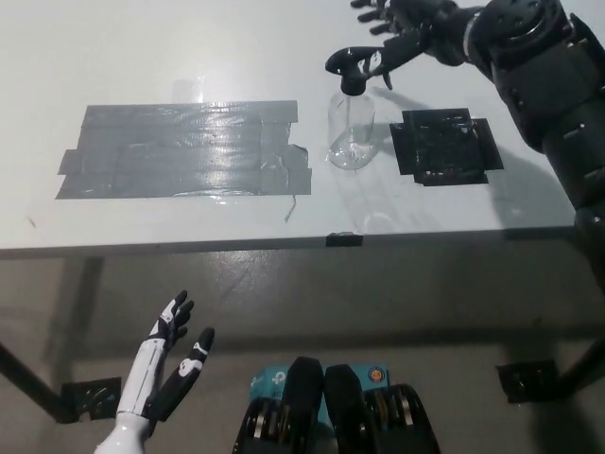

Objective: The robot grabs the black lid of the spray bottle on the desk and places it on the black area of the desk

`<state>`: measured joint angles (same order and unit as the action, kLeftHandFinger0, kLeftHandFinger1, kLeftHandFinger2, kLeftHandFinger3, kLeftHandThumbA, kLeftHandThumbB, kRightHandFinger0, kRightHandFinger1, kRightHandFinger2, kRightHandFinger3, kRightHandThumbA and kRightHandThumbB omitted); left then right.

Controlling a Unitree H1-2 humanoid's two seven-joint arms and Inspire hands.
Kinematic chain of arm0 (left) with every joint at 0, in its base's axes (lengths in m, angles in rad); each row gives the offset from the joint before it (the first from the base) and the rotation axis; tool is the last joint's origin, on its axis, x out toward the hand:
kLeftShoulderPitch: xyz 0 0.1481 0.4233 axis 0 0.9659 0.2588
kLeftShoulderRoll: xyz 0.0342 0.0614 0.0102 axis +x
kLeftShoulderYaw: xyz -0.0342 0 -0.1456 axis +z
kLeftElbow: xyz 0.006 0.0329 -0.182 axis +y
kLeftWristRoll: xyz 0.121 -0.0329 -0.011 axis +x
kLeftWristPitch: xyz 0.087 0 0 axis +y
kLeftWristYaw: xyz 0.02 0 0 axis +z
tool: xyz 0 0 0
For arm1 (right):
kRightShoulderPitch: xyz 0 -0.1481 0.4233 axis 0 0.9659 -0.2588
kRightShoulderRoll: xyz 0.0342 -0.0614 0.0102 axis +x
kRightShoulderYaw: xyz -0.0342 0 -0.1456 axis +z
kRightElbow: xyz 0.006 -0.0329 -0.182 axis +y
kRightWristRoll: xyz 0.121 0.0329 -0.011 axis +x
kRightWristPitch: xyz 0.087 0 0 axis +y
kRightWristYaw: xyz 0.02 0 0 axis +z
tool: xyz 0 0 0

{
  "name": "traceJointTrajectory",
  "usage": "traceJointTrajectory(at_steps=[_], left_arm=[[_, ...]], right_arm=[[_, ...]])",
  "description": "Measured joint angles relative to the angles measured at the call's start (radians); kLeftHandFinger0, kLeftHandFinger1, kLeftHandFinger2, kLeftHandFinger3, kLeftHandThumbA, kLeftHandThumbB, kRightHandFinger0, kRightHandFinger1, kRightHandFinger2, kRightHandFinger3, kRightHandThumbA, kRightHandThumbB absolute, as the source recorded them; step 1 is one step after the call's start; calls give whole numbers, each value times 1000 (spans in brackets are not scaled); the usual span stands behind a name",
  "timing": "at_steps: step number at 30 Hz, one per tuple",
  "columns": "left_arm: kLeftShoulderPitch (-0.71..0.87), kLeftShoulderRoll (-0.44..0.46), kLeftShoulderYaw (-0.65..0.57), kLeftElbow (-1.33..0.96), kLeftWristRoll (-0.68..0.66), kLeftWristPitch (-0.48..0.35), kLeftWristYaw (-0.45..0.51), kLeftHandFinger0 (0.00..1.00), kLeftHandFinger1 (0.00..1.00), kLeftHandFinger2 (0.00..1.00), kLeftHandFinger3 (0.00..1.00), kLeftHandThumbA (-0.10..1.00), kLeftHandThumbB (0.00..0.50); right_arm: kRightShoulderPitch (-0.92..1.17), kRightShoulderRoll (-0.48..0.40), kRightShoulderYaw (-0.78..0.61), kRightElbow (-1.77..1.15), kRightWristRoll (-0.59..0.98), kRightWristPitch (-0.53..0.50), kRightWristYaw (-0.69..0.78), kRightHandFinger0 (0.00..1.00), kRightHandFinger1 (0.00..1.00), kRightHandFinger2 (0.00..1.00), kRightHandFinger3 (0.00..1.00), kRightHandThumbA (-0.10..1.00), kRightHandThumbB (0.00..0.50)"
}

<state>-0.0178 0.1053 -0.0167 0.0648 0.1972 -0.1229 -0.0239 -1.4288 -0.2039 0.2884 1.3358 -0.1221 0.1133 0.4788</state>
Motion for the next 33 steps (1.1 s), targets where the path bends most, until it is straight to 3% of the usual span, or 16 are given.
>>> traceJointTrajectory(at_steps=[14,16,25,29,30,31,33], left_arm=[[-14,0,-4,-6,1,0,0,1000,1000,1000,1000,751,119],[-16,0,-4,-6,1,0,0,1000,1000,1000,1000,715,97],[-35,1,-13,-6,1,0,-1,1000,1000,1000,1000,688,97],[-38,1,-17,-6,5,0,0,1000,1000,1000,1000,662,97],[-39,1,-17,-6,5,0,0,1000,1000,1000,1000,621,96],[-40,1,-18,-6,7,0,0,1000,1000,1000,1000,612,96],[-42,1,-19,-6,9,0,0,1000,1000,1000,1000,576,93]], right_arm=[[-12,10,80,57,-89,-43,-1,1000,1000,1000,1000,744,500],[-12,11,80,60,-93,-47,-3,1000,1000,1000,1000,729,500],[-13,11,40,62,-95,-60,-17,1000,1000,1000,1000,679,500],[-13,11,-4,62,-87,-63,-19,1000,1000,1000,1000,478,500],[-12,11,-13,62,-86,-63,-21,742,668,728,756,127,368],[-12,11,-37,62,-82,-63,-29,536,471,570,616,44,392],[-12,12,-85,62,-71,-64,-66,332,293,370,436,-98,354]])
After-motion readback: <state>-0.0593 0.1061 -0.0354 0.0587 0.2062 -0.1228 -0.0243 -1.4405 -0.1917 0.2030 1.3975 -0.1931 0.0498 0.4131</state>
